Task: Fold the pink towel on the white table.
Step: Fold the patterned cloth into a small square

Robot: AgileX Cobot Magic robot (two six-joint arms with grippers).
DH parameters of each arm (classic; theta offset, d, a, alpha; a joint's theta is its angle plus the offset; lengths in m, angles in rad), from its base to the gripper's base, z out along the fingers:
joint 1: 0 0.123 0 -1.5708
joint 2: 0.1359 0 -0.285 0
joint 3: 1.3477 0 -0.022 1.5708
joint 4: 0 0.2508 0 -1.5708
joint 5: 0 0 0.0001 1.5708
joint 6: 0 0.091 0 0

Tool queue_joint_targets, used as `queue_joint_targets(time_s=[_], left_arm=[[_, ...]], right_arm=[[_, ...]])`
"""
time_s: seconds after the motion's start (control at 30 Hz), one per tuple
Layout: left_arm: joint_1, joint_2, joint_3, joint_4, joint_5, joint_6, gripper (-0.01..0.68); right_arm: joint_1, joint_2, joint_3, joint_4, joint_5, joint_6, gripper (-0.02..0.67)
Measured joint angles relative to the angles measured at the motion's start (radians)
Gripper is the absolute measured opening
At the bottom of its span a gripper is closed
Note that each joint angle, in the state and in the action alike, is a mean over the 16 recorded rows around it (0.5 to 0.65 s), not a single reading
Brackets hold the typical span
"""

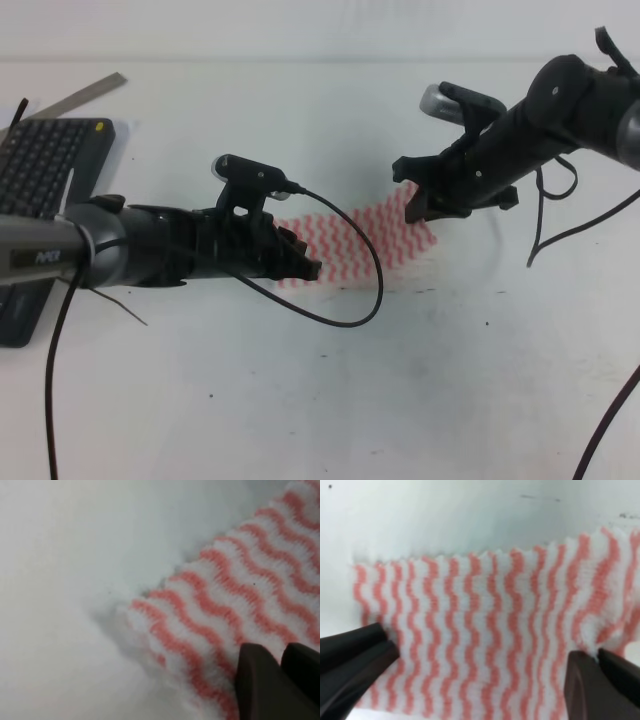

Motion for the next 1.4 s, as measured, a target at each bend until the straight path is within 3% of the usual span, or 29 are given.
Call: queue_joint_targets(time_s=[0.63,1.4], left_arm=[[0.000,-0.001,0.001,0.000,0.009,-0.001,0.087],[0.000,-0.036,-0.001,0.004,0.045,0.067,0.087]], right_arm=[[0.077,-0.007,-0.003,0.070,-0.046,-0.048,-0.014],[0.087,-0.010,-0.003,0.133,-0.075,-0.096,-0.013]])
